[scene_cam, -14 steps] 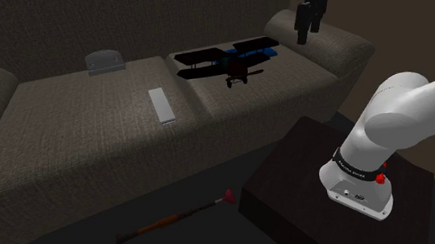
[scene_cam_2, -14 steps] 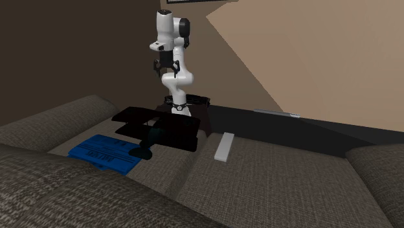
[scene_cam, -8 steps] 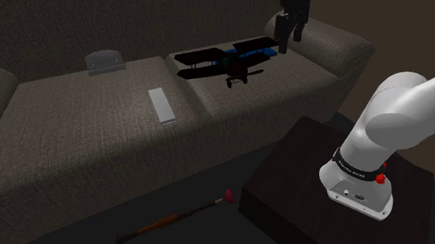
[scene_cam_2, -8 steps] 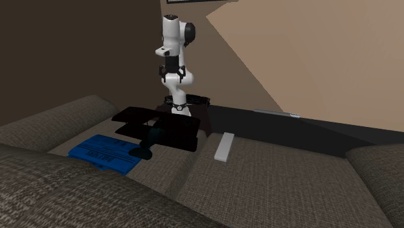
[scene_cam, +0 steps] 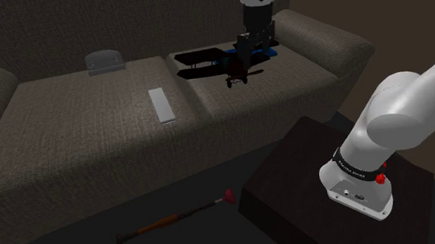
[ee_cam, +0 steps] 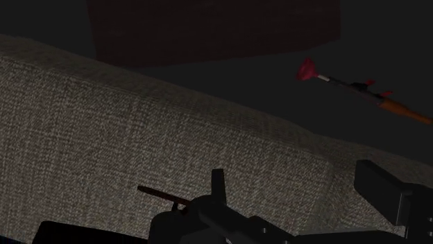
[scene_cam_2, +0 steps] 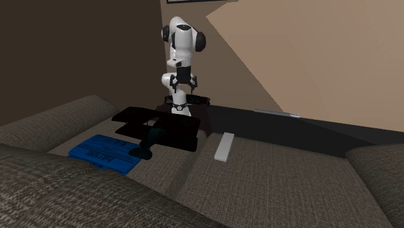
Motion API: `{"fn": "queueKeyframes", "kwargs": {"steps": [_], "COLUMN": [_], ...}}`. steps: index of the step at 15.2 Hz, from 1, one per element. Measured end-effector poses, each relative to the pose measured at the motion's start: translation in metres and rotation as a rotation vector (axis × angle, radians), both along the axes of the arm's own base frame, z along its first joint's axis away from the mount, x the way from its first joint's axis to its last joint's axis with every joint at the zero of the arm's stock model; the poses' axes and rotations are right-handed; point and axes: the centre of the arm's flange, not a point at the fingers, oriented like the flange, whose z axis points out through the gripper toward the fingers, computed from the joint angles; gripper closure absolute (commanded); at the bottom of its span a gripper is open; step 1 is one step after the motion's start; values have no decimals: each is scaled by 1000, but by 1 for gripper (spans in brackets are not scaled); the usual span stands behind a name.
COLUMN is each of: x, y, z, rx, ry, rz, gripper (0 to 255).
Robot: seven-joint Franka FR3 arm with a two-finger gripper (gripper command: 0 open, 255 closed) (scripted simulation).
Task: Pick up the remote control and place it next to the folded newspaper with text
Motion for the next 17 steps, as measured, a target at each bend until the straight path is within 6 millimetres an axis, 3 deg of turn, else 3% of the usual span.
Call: {"fn": "queueKeyframes", "kwargs": {"steps": [17], "x": [148], "y": [125], "z": [-86], "rx": [17], "ry": [-65], "rz": [-110], "gripper": [0]}}
